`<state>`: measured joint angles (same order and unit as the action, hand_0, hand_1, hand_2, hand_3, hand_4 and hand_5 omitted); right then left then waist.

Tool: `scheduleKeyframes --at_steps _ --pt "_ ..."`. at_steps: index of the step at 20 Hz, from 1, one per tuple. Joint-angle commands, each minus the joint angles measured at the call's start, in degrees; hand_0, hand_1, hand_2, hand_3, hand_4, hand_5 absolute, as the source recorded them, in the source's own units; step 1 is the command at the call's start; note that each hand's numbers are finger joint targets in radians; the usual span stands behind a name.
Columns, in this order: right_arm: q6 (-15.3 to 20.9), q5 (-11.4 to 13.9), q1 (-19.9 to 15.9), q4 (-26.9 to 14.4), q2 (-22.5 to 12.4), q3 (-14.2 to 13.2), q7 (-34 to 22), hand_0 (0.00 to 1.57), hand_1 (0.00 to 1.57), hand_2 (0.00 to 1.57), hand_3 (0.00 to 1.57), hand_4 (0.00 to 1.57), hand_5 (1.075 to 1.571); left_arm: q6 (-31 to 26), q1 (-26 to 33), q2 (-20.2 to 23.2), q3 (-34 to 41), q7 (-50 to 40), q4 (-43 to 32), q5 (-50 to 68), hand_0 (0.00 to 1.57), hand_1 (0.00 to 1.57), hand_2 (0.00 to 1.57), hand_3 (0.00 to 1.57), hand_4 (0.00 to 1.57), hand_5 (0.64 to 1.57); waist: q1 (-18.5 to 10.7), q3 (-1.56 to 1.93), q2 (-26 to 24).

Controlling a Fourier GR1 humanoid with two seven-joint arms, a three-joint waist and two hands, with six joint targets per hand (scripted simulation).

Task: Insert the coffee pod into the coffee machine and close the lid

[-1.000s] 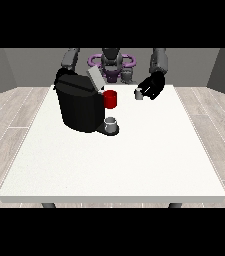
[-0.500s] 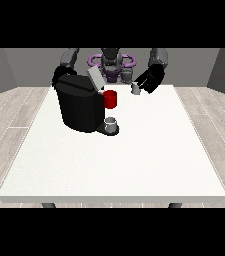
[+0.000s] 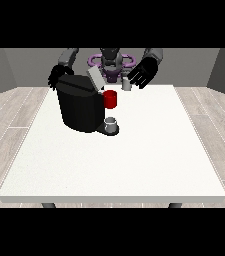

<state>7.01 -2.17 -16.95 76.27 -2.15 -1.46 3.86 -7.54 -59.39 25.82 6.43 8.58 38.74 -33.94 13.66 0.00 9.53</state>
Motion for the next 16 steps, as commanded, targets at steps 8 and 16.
scheduleKeyframes --at_steps 8,16 --pt "0.04 0.68 -1.61 5.09 -1.44 0.36 -3.30 0.00 0.00 0.00 0.00 0.54 1.571 0.82 -5.06 2.66 1.76 -0.64 -2.36 -1.10 1.26 1.26 1.31 1.24 0.51 1.571 4.67 -0.01 3.99" --pt "2.00 1.85 -2.47 5.12 -0.22 0.90 -2.85 0.00 0.00 0.00 0.00 0.52 1.571 0.55 -7.16 1.44 1.77 -1.54 -3.24 -1.53 1.29 1.29 1.32 1.22 0.50 1.571 4.63 -0.01 5.26"
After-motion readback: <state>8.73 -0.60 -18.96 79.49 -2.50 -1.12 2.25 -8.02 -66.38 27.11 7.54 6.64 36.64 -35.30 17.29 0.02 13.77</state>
